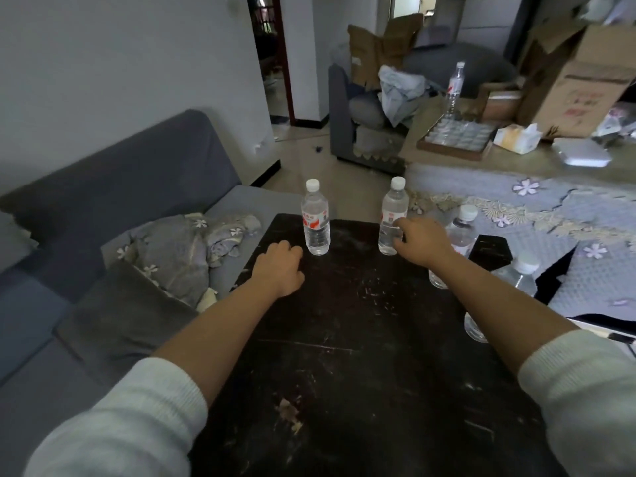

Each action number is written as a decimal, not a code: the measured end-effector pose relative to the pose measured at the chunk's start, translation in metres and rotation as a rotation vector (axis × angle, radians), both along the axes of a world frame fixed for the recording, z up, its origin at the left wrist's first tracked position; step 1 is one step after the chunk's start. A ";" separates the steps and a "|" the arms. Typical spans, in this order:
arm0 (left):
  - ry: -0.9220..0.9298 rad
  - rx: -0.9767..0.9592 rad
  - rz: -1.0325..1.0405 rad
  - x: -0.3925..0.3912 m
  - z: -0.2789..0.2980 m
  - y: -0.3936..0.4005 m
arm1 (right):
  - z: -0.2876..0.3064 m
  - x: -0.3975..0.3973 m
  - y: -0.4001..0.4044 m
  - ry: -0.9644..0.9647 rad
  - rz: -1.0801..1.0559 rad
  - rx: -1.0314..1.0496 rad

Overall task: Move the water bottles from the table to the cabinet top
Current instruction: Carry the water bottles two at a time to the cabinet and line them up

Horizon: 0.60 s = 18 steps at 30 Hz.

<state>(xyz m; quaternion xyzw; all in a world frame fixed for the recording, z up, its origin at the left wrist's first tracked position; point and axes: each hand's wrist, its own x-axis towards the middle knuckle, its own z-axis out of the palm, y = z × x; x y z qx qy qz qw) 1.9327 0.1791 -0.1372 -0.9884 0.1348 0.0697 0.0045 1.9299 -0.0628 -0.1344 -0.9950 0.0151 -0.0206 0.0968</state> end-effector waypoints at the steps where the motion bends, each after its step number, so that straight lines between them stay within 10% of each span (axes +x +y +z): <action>1: -0.007 -0.019 0.002 0.013 0.001 -0.002 | -0.001 0.011 -0.001 -0.008 -0.007 0.021; 18: 0.012 -0.408 -0.065 0.235 -0.022 -0.045 | -0.026 0.186 -0.017 0.072 -0.307 0.124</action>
